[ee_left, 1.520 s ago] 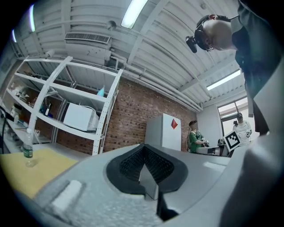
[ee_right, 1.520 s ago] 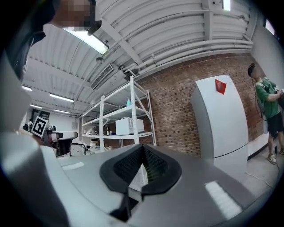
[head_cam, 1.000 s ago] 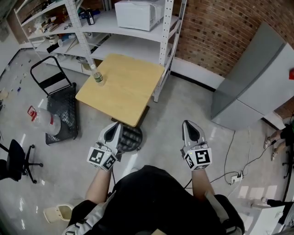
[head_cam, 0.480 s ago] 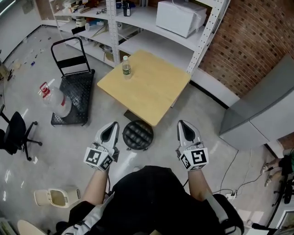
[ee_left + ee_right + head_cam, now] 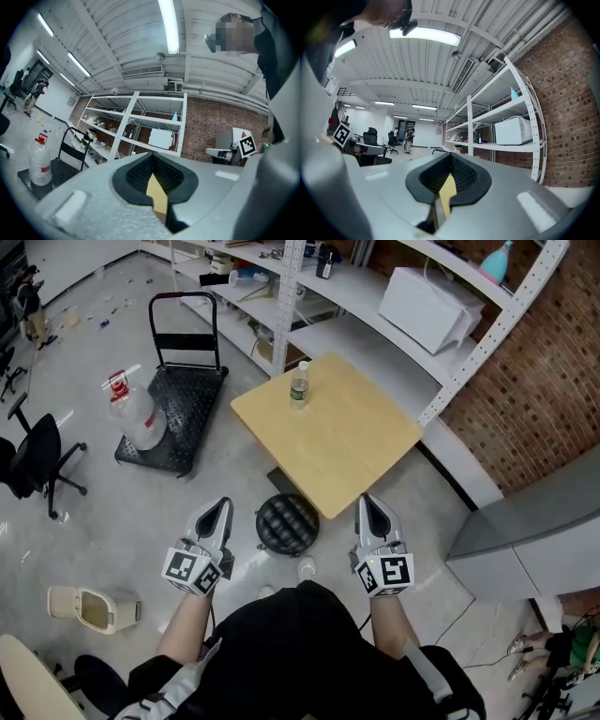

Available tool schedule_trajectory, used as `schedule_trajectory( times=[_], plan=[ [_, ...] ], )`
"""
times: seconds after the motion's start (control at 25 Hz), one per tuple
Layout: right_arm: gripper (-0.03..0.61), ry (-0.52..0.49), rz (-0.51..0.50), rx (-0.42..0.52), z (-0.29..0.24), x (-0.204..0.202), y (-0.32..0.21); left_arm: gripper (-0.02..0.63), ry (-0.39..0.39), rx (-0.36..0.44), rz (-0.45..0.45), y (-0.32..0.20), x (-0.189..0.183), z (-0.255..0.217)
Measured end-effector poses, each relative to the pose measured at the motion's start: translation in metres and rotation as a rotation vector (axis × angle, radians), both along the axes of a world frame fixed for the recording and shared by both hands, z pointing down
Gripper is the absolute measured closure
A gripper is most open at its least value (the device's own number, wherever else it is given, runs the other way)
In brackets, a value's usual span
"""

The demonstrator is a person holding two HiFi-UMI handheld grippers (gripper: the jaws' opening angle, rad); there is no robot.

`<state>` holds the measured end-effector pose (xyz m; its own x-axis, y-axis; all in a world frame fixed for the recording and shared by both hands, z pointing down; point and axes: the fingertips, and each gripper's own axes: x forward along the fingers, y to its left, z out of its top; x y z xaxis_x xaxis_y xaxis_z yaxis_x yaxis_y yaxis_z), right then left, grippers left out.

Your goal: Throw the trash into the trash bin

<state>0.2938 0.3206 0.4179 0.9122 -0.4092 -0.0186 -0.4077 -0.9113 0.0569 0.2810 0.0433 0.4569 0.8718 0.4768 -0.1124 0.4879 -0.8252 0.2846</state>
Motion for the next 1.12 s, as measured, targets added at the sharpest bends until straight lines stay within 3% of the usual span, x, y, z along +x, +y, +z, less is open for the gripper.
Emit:
schedule_trajectory(
  times=[0.56, 0.92, 1.12],
  plan=[
    [0.572, -0.022, -0.068, 0.098, 0.014, 0.139, 0.056, 0.612, 0.029, 0.092, -0.131, 0.044, 0.103, -0.021],
    [0.572, -0.04, -0.123, 0.143, 0.022, 0.188, 0.093, 0.612, 0.019, 0.093, -0.155, 0.087, 0.152, -0.016],
    [0.572, -0.095, -0.159, 0.166, 0.039, 0.212, 0.089, 0.612, 0.016, 0.115, -0.16, 0.095, 0.164, -0.019]
  ],
)
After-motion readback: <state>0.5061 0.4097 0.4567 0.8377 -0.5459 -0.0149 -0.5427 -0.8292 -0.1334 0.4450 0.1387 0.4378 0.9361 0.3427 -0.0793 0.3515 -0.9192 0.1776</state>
